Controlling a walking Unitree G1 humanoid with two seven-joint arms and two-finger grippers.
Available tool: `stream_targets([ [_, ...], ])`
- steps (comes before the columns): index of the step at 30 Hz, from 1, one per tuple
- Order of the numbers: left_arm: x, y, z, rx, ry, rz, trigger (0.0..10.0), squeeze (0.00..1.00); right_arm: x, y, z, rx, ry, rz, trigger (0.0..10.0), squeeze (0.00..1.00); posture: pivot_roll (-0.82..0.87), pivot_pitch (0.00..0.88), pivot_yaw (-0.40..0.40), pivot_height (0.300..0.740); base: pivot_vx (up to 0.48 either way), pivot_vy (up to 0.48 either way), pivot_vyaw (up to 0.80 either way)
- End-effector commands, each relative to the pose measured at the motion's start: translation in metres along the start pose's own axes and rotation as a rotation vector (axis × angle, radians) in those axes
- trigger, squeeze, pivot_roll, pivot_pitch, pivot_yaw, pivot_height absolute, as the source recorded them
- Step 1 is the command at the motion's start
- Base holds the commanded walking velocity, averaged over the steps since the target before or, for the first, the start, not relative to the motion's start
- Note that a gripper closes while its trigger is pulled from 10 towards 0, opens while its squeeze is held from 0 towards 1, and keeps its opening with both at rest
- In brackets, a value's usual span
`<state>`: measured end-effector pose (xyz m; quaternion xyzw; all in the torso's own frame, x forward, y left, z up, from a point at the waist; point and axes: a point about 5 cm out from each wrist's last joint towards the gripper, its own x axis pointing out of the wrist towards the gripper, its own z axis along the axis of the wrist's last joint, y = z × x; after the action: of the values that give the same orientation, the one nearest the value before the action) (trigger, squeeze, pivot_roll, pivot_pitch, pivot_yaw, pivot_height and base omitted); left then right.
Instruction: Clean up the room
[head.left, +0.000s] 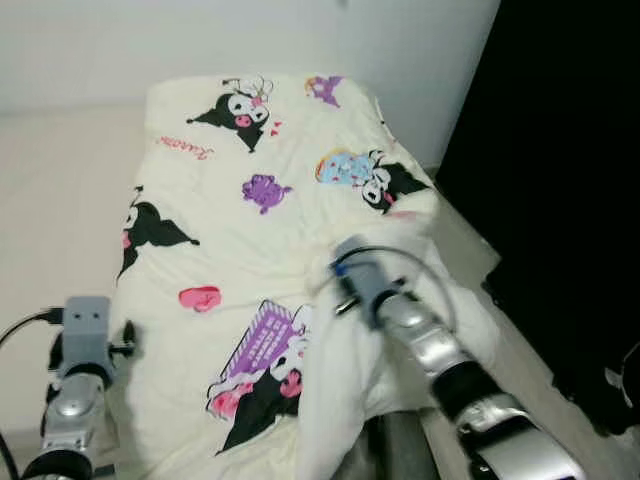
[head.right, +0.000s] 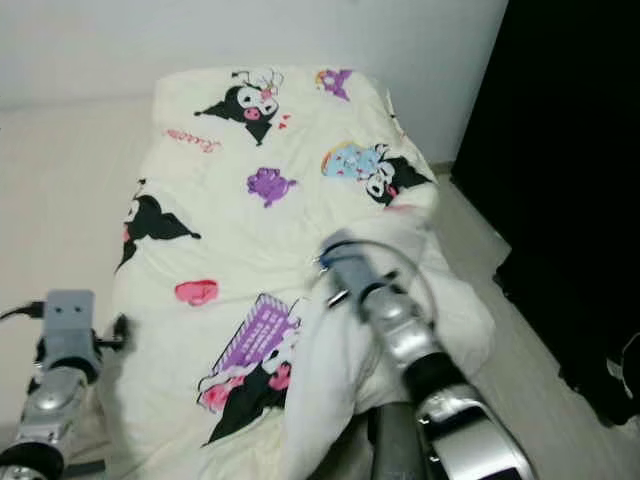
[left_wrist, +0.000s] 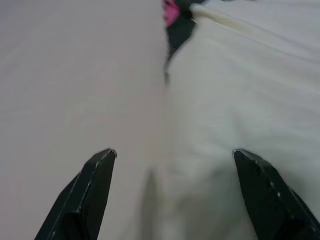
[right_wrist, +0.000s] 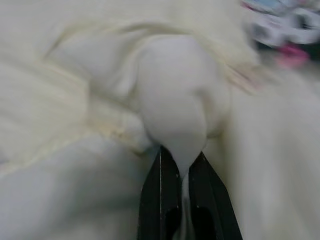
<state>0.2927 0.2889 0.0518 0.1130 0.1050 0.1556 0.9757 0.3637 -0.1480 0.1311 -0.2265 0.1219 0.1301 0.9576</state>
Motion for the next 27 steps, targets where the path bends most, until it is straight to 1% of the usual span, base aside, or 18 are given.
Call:
stream_targets([
  [1,-0.002,-0.006,-0.005,0.017,0.014,-0.023,10.0,0.0,-0.009,-0.007,-0.005,0.017,0.044,-0.023,0.0,0.0,-0.17,0.147,-0.003,0.56,0.0,0.0,0.0],
  [3,0.0,-0.014,-0.003,0.018,0.011,-0.044,10.0,0.0,-0.027,-0.022,-0.011,0.02,0.092,-0.066,0.0,0.0,-0.2,0.134,-0.008,0.56,0.0,0.0,0.0],
  [6,0.001,-0.021,-0.001,0.015,0.012,-0.061,10.0,0.0,-0.046,-0.024,-0.021,0.02,0.173,-0.064,0.0,0.0,-0.22,0.128,-0.01,0.56,0.0,0.0,0.0],
  [8,0.002,-0.027,0.0,0.009,0.011,-0.073,10.0,0.0,-0.069,-0.013,-0.039,0.001,0.301,0.003,0.0,0.0,-0.24,0.118,-0.019,0.56,0.0,0.0,0.0],
  [9,0.002,-0.027,0.0,0.009,0.011,-0.073,10.0,0.0,-0.069,-0.013,-0.039,0.001,0.301,0.003,0.0,0.0,-0.24,0.118,-0.019,0.56,0.0,0.0,0.0],
  [12,0.002,-0.031,0.001,0.008,0.008,-0.083,10.0,0.0,-0.102,0.012,-0.069,-0.054,0.484,0.128,0.0,0.0,-0.24,0.116,-0.027,0.56,0.0,0.0,0.0],
  [13,0.002,-0.031,0.001,0.008,0.008,-0.083,10.0,0.0,-0.102,0.012,-0.069,-0.054,0.484,0.128,0.0,0.0,-0.24,0.116,-0.027,0.56,0.0,0.0,0.0],
  [16,0.001,-0.03,0.0,0.011,0.007,-0.082,10.0,0.0,-0.131,0.026,-0.088,-0.081,0.617,0.227,0.0,0.0,-0.24,0.116,-0.031,0.56,0.0,0.0,0.0],
  [17,0.001,-0.03,0.0,0.011,0.007,-0.082,10.0,0.0,-0.131,0.026,-0.088,-0.081,0.617,0.227,0.0,0.0,-0.24,0.116,-0.031,0.56,0.0,0.0,0.0],
  [18,0.0,-0.03,-0.001,0.012,0.009,-0.082,10.0,0.0,-0.141,0.026,-0.097,-0.123,0.677,0.245,3.3,0.0,-0.24,0.112,-0.034,0.56,0.0,0.0,0.0],
  [19,0.0,-0.03,-0.002,0.014,0.011,-0.082,10.0,0.0,-0.148,0.025,-0.102,-0.152,0.718,0.252,3.3,0.0,-0.24,0.112,-0.034,0.56,0.0,0.0,0.0],
  [20,-0.001,-0.03,-0.004,0.014,0.014,-0.082,10.0,0.0,-0.151,0.02,-0.108,-0.177,0.751,0.228,10.0,0.0,-0.23,0.108,-0.035,0.56,0.0,0.0,0.0],
  [22,-0.002,-0.031,-0.005,0.015,0.017,-0.083,10.0,0.0,-0.155,0.003,-0.114,-0.25,0.805,0.143,10.0,0.0,-0.23,0.104,-0.037,0.56,0.0,0.0,0.0],
  [23,-0.002,-0.033,-0.006,0.014,0.019,-0.085,10.0,0.0,-0.155,-0.011,-0.114,-0.284,0.819,0.064,10.0,0.19,-0.23,0.099,-0.037,0.56,0.0,0.0,0.0],
  [24,-0.002,-0.033,-0.006,0.014,0.019,-0.085,10.0,0.0,-0.155,-0.011,-0.114,-0.284,0.819,0.064,10.0,0.19,-0.23,0.099,-0.037,0.56,0.0,0.0,0.0],
  [25,-0.002,-0.033,-0.006,0.014,0.02,-0.085,10.0,0.0,-0.155,-0.015,-0.113,-0.291,0.82,0.041,10.0,0.35,-0.23,0.099,-0.037,0.56,0.0,0.0,0.0],
  [26,-0.003,-0.034,-0.006,0.013,0.021,-0.087,10.0,0.0,-0.155,-0.022,-0.112,-0.304,0.825,0.007,10.0,0.59,-0.23,0.096,-0.036,0.56,0.0,0.0,0.0],
  [27,-0.003,-0.034,-0.006,0.013,0.021,-0.087,10.0,0.0,-0.155,-0.022,-0.112,-0.304,0.825,0.007,10.0,0.59,-0.23,0.096,-0.036,0.56,0.0,0.0,0.0],
])
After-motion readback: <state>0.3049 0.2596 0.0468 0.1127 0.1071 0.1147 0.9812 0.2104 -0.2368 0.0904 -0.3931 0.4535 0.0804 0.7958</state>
